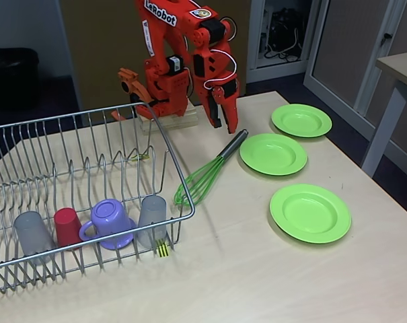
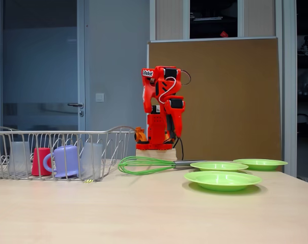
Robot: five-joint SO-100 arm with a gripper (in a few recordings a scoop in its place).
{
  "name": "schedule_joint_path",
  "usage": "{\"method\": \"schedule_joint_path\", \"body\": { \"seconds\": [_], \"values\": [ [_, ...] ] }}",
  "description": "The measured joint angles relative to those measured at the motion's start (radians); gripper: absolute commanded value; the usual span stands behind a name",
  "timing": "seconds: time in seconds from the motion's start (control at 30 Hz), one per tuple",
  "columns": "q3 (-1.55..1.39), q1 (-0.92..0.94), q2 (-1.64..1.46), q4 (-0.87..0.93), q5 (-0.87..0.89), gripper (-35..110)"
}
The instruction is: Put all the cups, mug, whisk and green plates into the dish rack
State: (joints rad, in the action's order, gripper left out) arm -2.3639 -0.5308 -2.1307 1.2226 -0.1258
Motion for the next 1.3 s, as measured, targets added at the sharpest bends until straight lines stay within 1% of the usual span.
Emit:
{"method": "schedule_joint_path", "body": {
  "seconds": [0.13,0.4,0.43,0.57,0.73,1.03,1.3],
  "values": [
    [-0.029,-0.120,0.049,-0.052,0.071,24],
    [-0.074,-0.229,0.152,-0.209,0.225,22],
    [-0.086,-0.229,0.166,-0.242,0.238,22],
    [-0.112,-0.222,0.206,-0.282,0.272,23],
    [-0.140,-0.196,0.244,-0.359,0.270,24],
    [-0.169,-0.123,0.281,-0.408,0.222,23],
    [-0.198,-0.077,0.360,-0.515,0.187,22]
  ]
}}
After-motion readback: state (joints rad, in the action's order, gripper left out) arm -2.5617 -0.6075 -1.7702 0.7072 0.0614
